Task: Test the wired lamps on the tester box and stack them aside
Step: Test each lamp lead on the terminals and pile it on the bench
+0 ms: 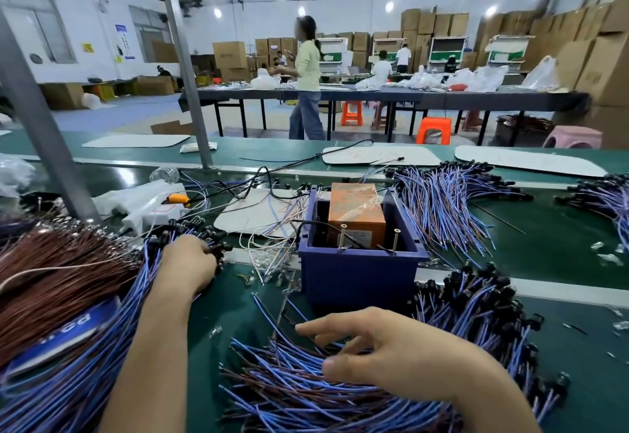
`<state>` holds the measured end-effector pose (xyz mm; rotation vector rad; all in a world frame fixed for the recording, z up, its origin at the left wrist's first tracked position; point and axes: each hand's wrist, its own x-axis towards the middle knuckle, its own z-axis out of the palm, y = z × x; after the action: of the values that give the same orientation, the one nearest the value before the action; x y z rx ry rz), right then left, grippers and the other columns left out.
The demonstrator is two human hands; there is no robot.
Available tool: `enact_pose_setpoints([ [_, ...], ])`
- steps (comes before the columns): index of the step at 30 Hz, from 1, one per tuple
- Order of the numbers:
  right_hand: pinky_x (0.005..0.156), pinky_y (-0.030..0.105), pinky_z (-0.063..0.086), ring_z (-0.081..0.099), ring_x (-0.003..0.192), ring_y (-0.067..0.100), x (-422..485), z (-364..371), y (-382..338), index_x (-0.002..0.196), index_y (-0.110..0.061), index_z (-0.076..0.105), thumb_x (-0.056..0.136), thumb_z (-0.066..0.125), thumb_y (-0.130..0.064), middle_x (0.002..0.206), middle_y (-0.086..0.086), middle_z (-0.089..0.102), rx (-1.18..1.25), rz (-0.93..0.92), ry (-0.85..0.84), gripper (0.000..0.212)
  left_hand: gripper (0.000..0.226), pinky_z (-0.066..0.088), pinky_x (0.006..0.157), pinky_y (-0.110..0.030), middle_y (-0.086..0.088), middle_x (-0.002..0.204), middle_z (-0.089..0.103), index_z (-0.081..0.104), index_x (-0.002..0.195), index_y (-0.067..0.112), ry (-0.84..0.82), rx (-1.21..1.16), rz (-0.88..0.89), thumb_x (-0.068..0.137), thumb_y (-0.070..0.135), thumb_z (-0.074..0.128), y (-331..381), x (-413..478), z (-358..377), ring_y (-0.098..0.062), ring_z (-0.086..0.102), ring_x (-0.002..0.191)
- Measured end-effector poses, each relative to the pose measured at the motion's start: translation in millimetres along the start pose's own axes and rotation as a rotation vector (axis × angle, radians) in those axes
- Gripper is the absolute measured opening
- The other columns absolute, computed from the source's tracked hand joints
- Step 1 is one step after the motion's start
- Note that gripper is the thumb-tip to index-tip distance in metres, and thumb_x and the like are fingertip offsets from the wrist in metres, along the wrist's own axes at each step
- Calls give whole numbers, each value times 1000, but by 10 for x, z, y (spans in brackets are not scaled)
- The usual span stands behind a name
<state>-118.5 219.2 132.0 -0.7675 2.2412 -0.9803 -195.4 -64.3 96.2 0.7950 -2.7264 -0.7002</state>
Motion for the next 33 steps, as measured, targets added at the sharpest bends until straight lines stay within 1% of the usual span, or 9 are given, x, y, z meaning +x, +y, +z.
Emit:
enact_pose_setpoints([
  [5,101,29,46,59,107,2,-6,-4,10,122,-63,48,92,59,-41,129,-18,55,-21,20,24,39,27,39,103,-38,-8,136,50,69,112,10,-133,94,37,89,15,57,-13,-3,124,-29,50,120],
  [10,101,29,46,58,108,1,-8,2,10,124,-61,47,92,59,-41,129,-18,55,-30,30,31,40,31,39,103,-42,-9,137,45,66,116,5,-63,92,34,90,19,56,-13,9,195,-31,50,118],
  [13,100,27,46,59,107,1,-19,-9,28,125,-62,47,91,60,-42,127,-19,55,-38,27,51,41,26,41,101,-42,-9,134,52,70,112,19,90,5,55,89,19,56,-11,10,73,-33,48,118],
  [16,98,24,46,59,105,1,-35,-33,59,126,-60,47,91,60,-43,125,-19,55,-38,32,73,41,58,25,112,-49,-12,151,29,41,141,29,152,110,1,88,43,60,-136,44,-113,-37,27,136],
  [18,98,23,45,57,106,1,-41,-51,74,127,-60,45,91,59,-43,125,-19,54,-45,37,82,42,88,9,115,-59,-13,159,6,10,150,36,16,141,-65,82,57,62,-323,95,-218,-42,6,144],
  [20,97,22,44,56,106,0,-48,-66,81,128,-60,44,91,59,-44,127,-19,54,-39,44,82,43,106,13,114,-61,-17,159,-2,-10,148,41,-129,185,-85,76,62,65,-534,115,-267,-47,6,142],
  [23,97,21,45,56,106,-1,-63,-82,94,129,-59,44,91,59,-45,125,-19,53,-23,48,85,43,121,34,109,-46,-31,148,23,-30,140,42,-262,226,-22,71,64,68,-780,-1,-202,-44,37,132],
  [25,95,20,46,57,105,-1,-74,-86,101,129,-58,44,91,58,-45,124,-19,53,-18,46,99,43,123,42,98,-39,-30,136,41,-36,135,44,-221,235,50,72,62,69,-874,-89,-123,-38,50,122],
  [33,81,8,44,58,103,-2,-82,-92,102,131,-54,44,92,58,-41,125,-18,54,-16,53,119,43,109,50,81,-40,-14,114,54,-37,136,42,31,326,144,85,44,60,-920,-250,120,-35,59,103],
])
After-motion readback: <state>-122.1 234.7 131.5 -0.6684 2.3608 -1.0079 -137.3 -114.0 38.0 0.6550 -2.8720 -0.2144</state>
